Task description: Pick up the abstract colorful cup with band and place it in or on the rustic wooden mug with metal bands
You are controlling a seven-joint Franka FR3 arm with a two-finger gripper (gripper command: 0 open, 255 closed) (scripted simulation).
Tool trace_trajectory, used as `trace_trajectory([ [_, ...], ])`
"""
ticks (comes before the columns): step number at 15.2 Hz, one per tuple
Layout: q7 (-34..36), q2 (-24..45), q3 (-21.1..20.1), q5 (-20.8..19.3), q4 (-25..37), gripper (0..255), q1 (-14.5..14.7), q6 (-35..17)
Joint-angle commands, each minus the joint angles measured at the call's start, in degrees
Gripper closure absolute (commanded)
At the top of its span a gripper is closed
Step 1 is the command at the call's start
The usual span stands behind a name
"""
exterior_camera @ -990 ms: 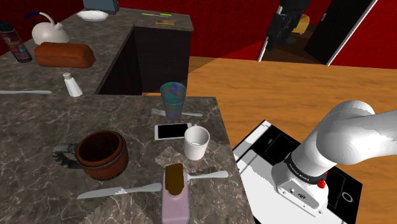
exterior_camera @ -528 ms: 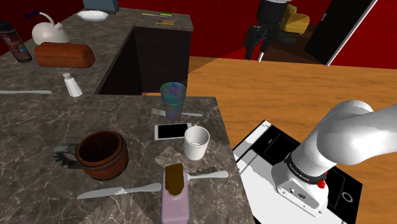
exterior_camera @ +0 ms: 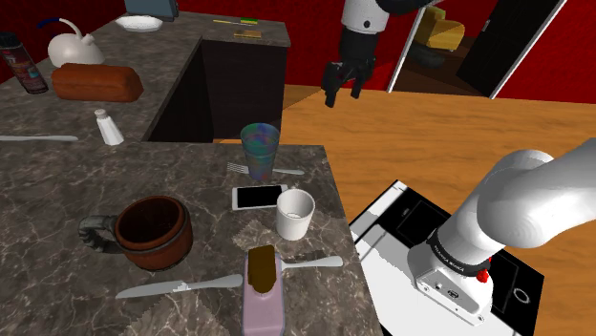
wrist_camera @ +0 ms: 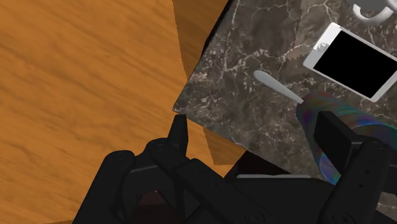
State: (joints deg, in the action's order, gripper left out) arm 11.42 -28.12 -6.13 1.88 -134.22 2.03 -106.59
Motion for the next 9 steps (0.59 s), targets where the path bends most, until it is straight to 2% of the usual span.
trace_trajectory([
  [1, 1.45, 3.51, -0.83, 0.9, 0.52, 0, 0.31, -3.19],
  [9, 7.29, 18.79, -4.15, 3.13, 6.47, 0, 1.67, -13.25],
])
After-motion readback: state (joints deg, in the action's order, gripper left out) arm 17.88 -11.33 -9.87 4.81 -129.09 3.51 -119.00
